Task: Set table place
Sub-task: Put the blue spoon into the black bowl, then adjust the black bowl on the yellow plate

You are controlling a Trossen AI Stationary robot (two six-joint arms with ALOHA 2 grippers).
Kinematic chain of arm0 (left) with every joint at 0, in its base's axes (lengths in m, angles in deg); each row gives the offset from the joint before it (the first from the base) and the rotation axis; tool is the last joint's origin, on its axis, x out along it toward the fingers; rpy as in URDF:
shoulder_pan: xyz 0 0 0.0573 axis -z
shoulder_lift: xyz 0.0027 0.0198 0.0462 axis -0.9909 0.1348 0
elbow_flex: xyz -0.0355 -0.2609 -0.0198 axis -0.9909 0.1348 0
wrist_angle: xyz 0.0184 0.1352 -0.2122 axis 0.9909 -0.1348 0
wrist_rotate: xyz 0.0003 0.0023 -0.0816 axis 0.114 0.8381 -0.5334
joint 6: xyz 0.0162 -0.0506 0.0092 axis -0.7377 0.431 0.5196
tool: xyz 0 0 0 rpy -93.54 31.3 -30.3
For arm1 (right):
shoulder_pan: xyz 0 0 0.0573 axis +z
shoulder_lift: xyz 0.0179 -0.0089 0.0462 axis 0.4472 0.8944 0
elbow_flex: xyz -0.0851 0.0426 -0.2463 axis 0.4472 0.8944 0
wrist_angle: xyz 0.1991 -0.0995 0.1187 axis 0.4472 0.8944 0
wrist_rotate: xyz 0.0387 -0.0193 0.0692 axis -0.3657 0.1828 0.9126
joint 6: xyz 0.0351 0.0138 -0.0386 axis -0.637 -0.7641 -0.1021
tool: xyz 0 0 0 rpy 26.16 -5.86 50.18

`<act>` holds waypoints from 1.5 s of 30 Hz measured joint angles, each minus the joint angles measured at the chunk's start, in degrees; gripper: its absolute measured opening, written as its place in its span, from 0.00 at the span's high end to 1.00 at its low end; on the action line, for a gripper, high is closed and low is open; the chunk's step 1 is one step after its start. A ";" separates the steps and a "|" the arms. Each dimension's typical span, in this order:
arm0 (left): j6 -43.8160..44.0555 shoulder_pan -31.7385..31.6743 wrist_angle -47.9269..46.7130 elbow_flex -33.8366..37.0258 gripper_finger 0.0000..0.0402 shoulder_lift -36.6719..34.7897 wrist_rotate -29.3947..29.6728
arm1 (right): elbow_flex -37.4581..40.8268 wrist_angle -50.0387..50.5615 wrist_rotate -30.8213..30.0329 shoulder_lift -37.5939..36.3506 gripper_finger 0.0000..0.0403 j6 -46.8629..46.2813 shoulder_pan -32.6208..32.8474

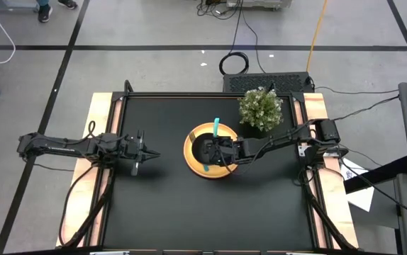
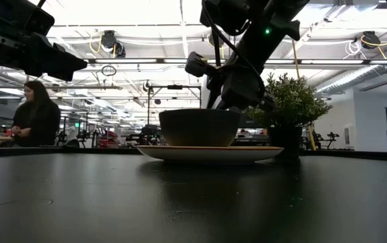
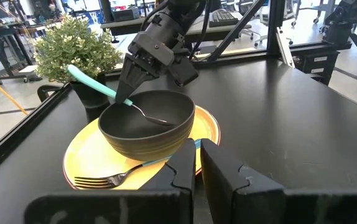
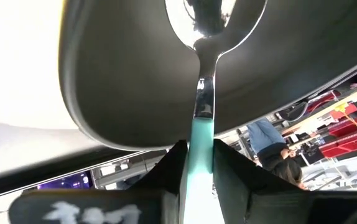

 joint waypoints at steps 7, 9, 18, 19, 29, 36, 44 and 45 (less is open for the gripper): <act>0.00 0.02 0.00 0.00 0.92 0.00 0.00 | 0.02 -0.94 1.26 0.00 0.87 -1.23 0.14; 0.00 0.02 0.00 0.01 0.92 0.01 0.00 | 0.02 -0.94 1.28 0.00 0.87 -1.38 0.14; 0.00 0.02 0.00 0.00 0.92 0.00 0.00 | 0.02 -0.91 1.31 0.00 0.87 -3.04 0.25; 0.00 0.02 0.00 0.00 0.92 0.01 0.00 | 0.02 -0.91 1.33 0.00 0.87 -3.17 0.26; 0.00 0.00 0.00 0.00 0.92 0.01 0.00 | 0.02 -0.74 2.62 0.00 0.79 -4.97 0.46; 0.00 0.02 0.00 0.00 0.92 0.02 0.00 | 0.02 -0.91 2.62 0.00 0.76 -5.05 0.51; 0.00 0.00 0.00 0.00 0.92 0.02 0.00 | 0.02 -1.70 -0.92 0.00 0.76 -4.48 0.51; 0.00 0.02 0.00 0.00 0.92 0.02 0.00 | 0.02 -2.59 -2.43 0.00 0.76 -4.36 0.51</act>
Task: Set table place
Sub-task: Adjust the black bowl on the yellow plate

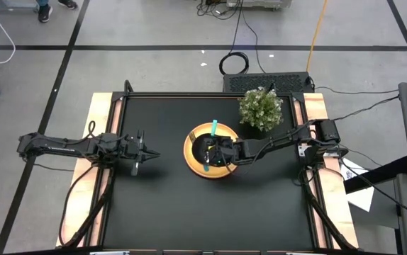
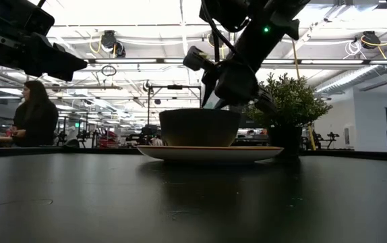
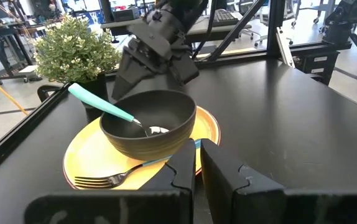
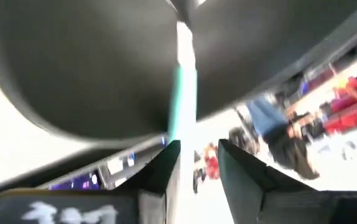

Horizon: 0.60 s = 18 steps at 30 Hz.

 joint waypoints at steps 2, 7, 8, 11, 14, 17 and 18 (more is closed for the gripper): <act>0.00 -0.01 0.00 0.00 0.92 -0.02 0.00 | 0.00 -2.34 -2.70 -0.33 0.76 -0.17 0.00; 0.00 -0.01 0.02 0.00 0.92 -0.02 0.01 | 0.00 -6.64 -5.64 -3.27 0.80 -1.53 -0.04; 0.00 -0.01 -0.04 0.00 0.92 -0.02 0.00 | 0.00 -7.25 -5.67 -4.16 0.82 -2.49 -0.01; 0.00 0.00 -0.05 0.01 0.92 -0.01 0.00 | 0.00 -8.78 -5.75 -7.45 0.91 -7.52 0.35; 0.00 0.00 -0.07 0.00 0.92 0.00 0.02 | 0.00 -8.64 -5.72 -11.44 0.98 -13.08 0.91; -0.16 -0.01 -0.04 0.00 0.92 0.00 0.01 | -0.01 -8.34 -5.35 -15.98 0.98 -20.82 1.53; -0.29 0.00 -0.04 0.00 0.92 -0.02 0.01 | 0.00 -8.27 -4.82 -17.76 0.99 -23.77 1.66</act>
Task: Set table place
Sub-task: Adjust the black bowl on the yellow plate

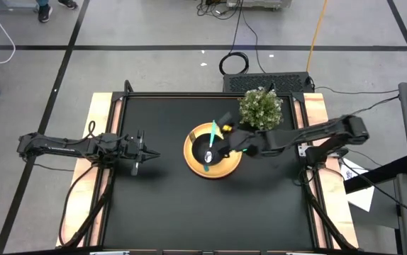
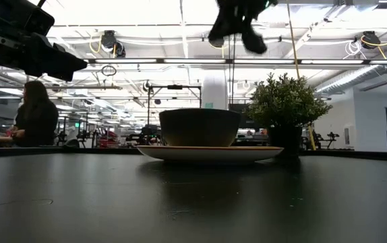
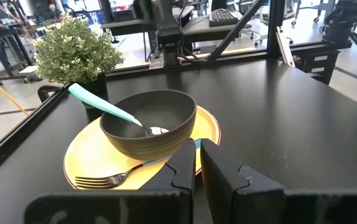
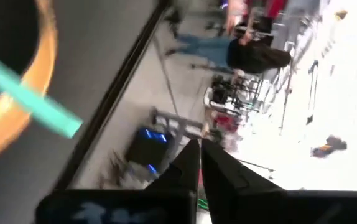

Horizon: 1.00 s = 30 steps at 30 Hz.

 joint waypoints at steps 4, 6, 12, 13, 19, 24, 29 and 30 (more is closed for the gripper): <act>-0.17 -0.02 0.02 0.00 0.92 0.00 0.04 | -0.02 3.27 7.46 -8.16 1.00 -13.84 0.32; -0.23 0.00 0.08 0.00 0.92 0.00 0.06 | -0.02 5.35 12.13 -12.74 1.00 -21.39 0.18; -0.22 0.00 0.48 0.00 0.92 0.02 0.10 | -0.07 13.75 21.40 -25.47 1.00 -39.98 -3.00; -0.22 -0.02 0.44 0.00 0.92 0.02 0.10 | -0.05 15.35 21.88 -27.02 1.00 -42.21 -3.39; -0.19 0.00 0.50 0.00 0.92 0.00 0.15 | 3.62 18.55 22.15 -34.07 1.00 -51.52 -3.82; -0.11 0.00 0.49 0.00 0.92 0.00 0.14 | 9.59 17.57 28.13 -39.32 1.00 -58.85 -3.82; -0.08 0.00 0.53 0.00 0.92 0.00 0.14 | 15.61 16.18 34.32 -43.35 1.00 -65.75 -3.85; -0.08 0.00 0.52 0.00 0.92 0.00 0.15 | 16.68 16.12 36.47 -44.03 1.00 -66.84 -3.85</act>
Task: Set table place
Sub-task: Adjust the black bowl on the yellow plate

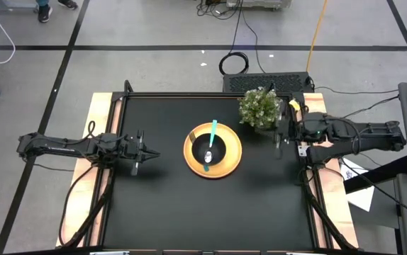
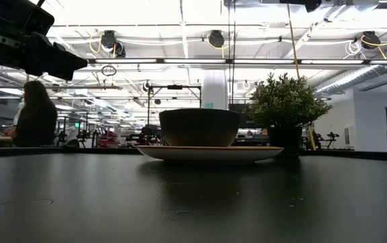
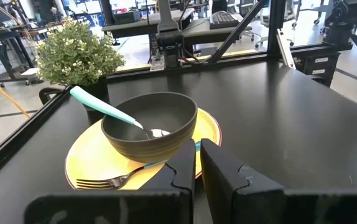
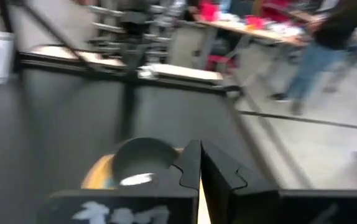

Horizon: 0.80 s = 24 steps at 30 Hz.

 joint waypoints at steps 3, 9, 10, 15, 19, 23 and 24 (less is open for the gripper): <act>-0.02 -0.01 0.01 0.00 0.92 0.00 -0.02 | 3.68 -1.56 3.71 -2.02 1.00 -1.86 0.04; 0.20 -0.01 0.00 0.00 0.92 0.00 -0.04 | 10.85 -8.15 3.56 -8.92 1.00 -4.47 -0.03; 0.20 -0.02 -0.02 0.00 0.92 0.00 -0.04 | 11.94 -8.26 3.53 -10.33 1.00 -5.15 -0.02; 0.12 0.00 -0.02 0.00 0.92 0.00 -0.07 | 18.27 -14.23 3.49 -16.16 1.00 -10.39 -0.02; 0.00 -0.02 -0.03 0.00 0.92 0.00 -0.07 | 24.38 -18.46 3.21 -19.64 1.00 -11.70 -0.02; 0.00 0.00 0.38 0.00 0.92 0.00 1.20 | 30.61 -24.61 1.72 -22.29 1.00 -12.13 -0.04; 0.00 0.00 0.72 0.00 0.92 0.00 1.64 | 32.03 -26.41 1.74 -22.72 1.00 -12.14 -0.04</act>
